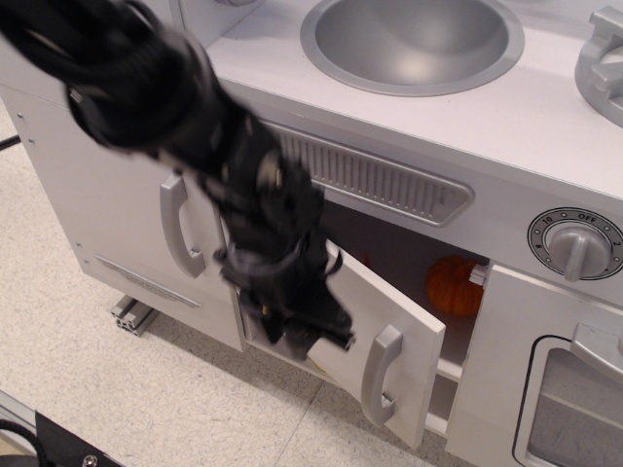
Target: Open cabinet
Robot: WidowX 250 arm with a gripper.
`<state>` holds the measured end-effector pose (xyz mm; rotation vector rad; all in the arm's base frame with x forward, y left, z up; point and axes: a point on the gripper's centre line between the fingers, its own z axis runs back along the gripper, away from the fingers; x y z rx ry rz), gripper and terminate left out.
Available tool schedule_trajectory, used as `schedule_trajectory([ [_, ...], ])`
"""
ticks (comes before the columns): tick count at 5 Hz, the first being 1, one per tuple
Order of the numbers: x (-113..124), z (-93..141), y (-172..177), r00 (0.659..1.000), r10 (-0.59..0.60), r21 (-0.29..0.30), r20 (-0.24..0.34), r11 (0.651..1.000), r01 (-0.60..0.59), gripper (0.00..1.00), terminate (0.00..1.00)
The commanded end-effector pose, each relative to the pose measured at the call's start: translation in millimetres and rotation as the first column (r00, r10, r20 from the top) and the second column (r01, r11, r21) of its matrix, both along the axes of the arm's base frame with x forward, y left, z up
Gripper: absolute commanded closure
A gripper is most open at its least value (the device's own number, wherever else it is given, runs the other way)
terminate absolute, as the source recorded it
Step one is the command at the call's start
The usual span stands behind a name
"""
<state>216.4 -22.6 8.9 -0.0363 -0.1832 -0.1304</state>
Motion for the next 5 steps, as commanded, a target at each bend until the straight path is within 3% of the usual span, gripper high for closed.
schedule_trajectory([
  [1, 30, 59, -17, 0.996, 0.039, -0.083, 0.082, 0.996, -0.032, 0.00, 0.00],
  [4, 78, 39, -70, 0.982, -0.016, -0.086, 0.188, 0.996, 0.032, 0.00, 0.00],
  [5, 83, 23, -73, 0.983, -0.017, -0.048, 0.182, 0.999, 0.026, 0.00, 0.00],
])
